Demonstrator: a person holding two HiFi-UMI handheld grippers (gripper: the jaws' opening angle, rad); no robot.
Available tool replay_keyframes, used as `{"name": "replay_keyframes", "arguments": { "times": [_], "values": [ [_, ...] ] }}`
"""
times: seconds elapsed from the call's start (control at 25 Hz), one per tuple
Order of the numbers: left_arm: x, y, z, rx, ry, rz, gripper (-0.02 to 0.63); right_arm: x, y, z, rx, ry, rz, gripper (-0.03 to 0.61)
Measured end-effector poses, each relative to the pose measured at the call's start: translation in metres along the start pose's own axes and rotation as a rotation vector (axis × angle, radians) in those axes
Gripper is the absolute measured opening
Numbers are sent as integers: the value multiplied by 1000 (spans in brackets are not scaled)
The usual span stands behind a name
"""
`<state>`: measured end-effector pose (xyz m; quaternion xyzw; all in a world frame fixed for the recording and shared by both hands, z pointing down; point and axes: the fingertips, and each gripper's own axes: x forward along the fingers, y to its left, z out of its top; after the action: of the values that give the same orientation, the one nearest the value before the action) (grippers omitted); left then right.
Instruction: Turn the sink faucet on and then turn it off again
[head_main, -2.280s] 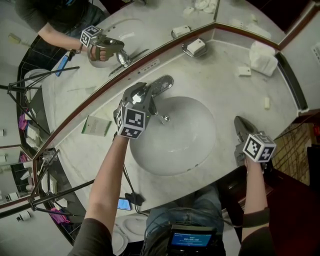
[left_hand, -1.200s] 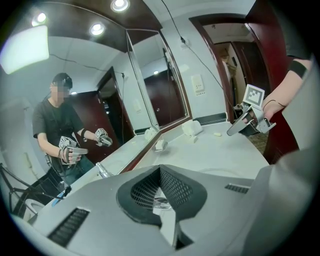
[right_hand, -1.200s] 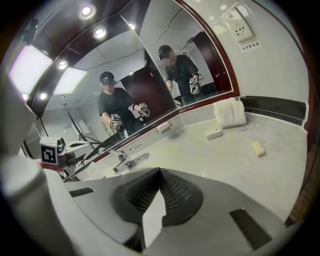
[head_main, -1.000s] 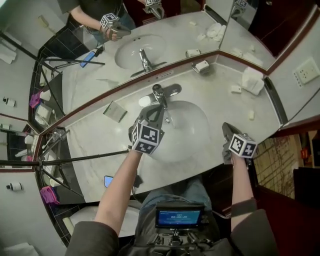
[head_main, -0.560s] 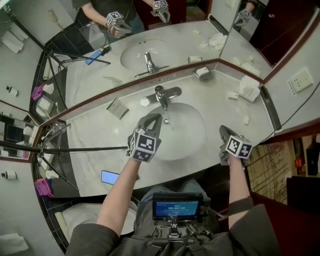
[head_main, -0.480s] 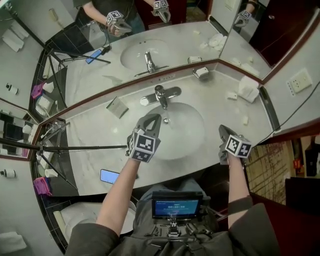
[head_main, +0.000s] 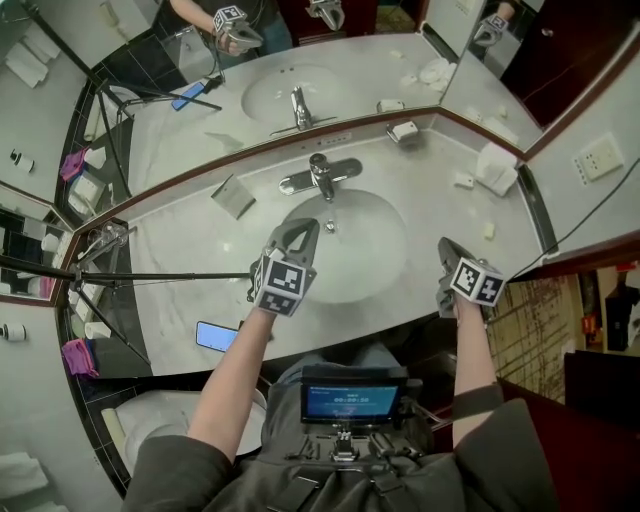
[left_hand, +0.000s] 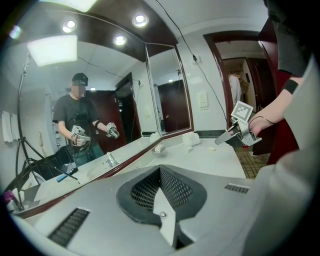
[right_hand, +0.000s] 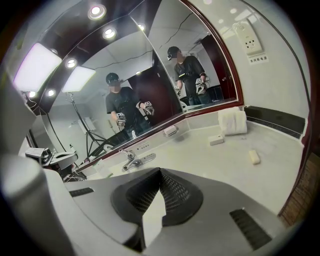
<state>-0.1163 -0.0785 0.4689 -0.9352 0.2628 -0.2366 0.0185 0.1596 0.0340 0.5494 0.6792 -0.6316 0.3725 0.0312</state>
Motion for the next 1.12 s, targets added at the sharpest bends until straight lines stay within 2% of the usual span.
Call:
{"name": "replay_keyframes", "arguments": {
  "times": [0.48, 0.64, 0.92, 1.04, 1.12],
  "values": [
    [2, 0, -5, -1, 0, 12, 0, 4, -8, -10, 19, 16, -5, 23],
    [4, 5, -2, 28, 9, 13, 0, 18, -6, -9, 18, 27, 8, 23],
    [19, 9, -23, -12, 25, 29, 1, 40, -5, -7, 0, 50, 26, 23],
    [31, 11, -25, -10, 31, 18, 70, 45, -6, -7, 5, 61, 31, 23],
    [41, 13, -27, -9, 36, 7, 82, 47, -10, -9, 5, 66, 27, 23]
  ]
}}
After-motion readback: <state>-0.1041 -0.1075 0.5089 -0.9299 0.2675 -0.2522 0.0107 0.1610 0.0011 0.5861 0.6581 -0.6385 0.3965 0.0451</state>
